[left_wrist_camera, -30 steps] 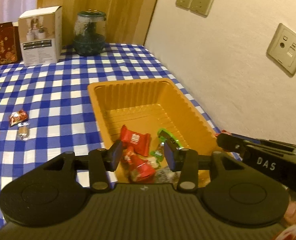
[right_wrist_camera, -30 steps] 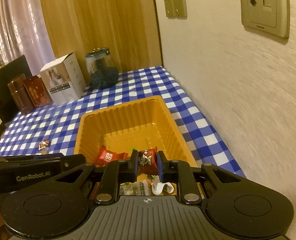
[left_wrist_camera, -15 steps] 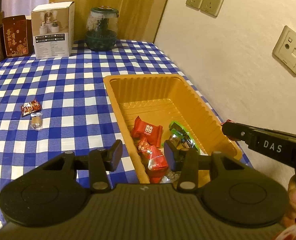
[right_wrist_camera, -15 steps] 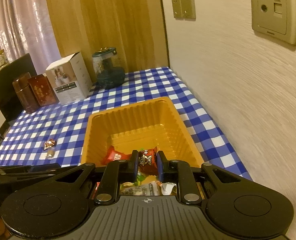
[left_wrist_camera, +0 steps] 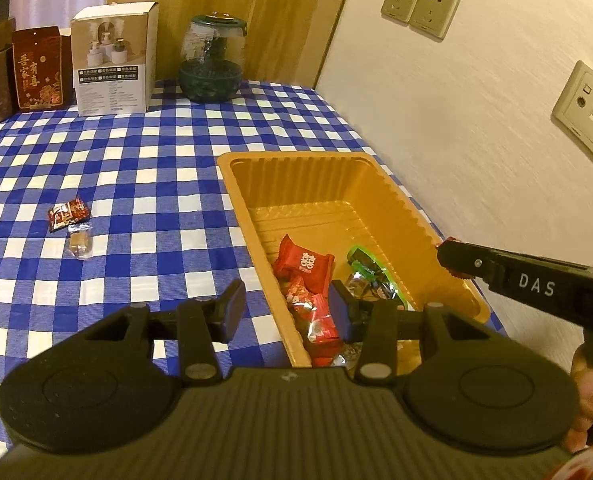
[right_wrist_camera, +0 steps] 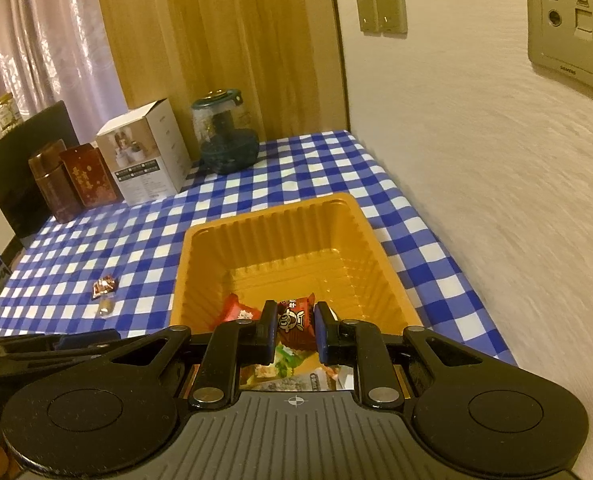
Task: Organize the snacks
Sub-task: 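Open both grippers to drop the red candies into the tray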
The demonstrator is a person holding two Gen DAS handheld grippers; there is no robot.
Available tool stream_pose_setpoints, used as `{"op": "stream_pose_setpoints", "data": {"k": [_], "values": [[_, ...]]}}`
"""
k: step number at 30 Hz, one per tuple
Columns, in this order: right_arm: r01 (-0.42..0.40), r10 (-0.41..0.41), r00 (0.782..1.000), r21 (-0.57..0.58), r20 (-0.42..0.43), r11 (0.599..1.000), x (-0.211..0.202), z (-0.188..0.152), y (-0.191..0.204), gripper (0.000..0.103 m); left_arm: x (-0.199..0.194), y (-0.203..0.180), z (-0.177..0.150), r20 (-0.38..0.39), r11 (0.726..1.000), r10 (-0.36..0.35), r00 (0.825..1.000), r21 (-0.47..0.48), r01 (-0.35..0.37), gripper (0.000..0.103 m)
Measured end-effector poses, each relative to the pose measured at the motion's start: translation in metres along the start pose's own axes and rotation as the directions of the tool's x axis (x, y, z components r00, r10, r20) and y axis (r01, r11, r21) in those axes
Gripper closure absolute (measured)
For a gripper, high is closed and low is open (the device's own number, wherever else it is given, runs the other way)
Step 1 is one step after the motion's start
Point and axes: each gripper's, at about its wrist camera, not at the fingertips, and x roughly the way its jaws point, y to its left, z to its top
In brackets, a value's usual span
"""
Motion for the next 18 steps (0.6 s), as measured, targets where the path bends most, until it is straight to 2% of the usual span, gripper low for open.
{"op": "stream_pose_setpoints", "data": {"k": [4,5,6,8,18], "values": [[-0.041,0.042,0.999,0.047,-0.004,0.998,0.007,0.002,-0.003,0.083,0.000,0.003,0.000,0.001,1.000,0.006,1.000,-0.004,-0.006,0.062],[-0.057,0.058,0.998,0.060,-0.008,0.997,0.008,0.002,-0.004,0.079,0.000,0.003,0.000,0.002,1.000,0.008,1.000,-0.002,-0.008,0.062],[-0.063,0.064,0.998,0.079,-0.008,0.995,0.009,0.002,-0.006,0.064,0.000,0.004,-0.001,0.002,1.000,0.011,1.000,0.002,-0.011,0.062],[-0.062,0.062,0.998,0.108,0.006,0.992,0.007,0.002,-0.009,0.044,-0.001,0.005,-0.001,0.004,1.000,0.014,1.000,0.004,-0.014,0.062],[-0.017,0.016,1.000,0.184,0.004,0.983,-0.015,-0.005,-0.021,0.044,-0.018,0.016,-0.009,0.009,1.000,0.024,1.000,-0.014,-0.023,0.062]]}}
